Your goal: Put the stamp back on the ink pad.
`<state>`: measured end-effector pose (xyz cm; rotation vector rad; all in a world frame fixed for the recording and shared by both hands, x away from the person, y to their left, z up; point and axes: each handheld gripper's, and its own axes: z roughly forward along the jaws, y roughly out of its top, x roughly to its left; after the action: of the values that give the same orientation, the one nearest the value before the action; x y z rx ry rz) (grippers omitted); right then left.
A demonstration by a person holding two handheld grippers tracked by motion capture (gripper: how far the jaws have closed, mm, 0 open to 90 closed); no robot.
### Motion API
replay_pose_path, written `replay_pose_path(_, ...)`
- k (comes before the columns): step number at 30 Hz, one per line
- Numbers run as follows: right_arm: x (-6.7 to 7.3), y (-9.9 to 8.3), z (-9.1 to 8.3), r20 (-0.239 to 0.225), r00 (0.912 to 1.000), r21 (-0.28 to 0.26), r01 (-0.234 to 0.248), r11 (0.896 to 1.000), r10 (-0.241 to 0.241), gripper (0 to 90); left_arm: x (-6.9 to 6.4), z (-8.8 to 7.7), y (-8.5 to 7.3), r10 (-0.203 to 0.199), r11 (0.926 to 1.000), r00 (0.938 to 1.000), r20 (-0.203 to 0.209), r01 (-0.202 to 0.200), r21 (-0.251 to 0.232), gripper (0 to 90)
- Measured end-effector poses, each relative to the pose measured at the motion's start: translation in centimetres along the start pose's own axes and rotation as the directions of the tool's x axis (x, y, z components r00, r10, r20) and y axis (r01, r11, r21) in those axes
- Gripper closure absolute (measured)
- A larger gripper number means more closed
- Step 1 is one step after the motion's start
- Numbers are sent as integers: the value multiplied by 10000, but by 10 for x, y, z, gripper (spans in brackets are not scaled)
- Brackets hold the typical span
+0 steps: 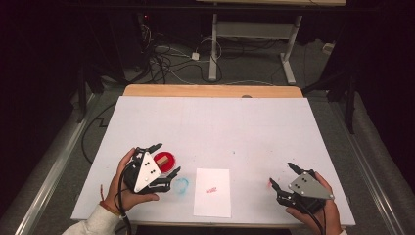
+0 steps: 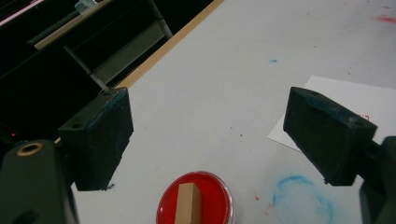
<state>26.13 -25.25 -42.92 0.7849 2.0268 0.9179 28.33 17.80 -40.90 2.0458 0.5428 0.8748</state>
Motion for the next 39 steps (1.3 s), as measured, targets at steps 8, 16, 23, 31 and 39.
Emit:
replay_pose_path(8, -1, 1, -2, -50, 9998, -61, -202, 9998, 202, 295, 3, -11, -14, -39, 9999, 9999, -106, 41, 130, 156)
replay_pose_path(16, 0, 1, -2, -78, 9998, -31, -182, 9998, 182, 295, 3, -14, -30, 128, 9984, 9995, -289, -111, 555, 155)
replay_pose_path(23, 3, 2, 0, -101, 9999, 13, -132, 9999, 132, 295, 4, -15, -45, 236, 9960, 9987, -461, -195, 875, 156)
replay_pose_path(31, 2, 1, 1, -76, 9999, 85, -145, 9999, 145, 294, 8, -12, -70, -269, 9893, 9987, -434, 329, 1421, 155)
replay_pose_path(39, 2, -1, 2, -67, 9998, 160, -163, 9997, 164, 293, 7, -12, -83, -439, 9815, 9986, -300, 487, 1850, 156)
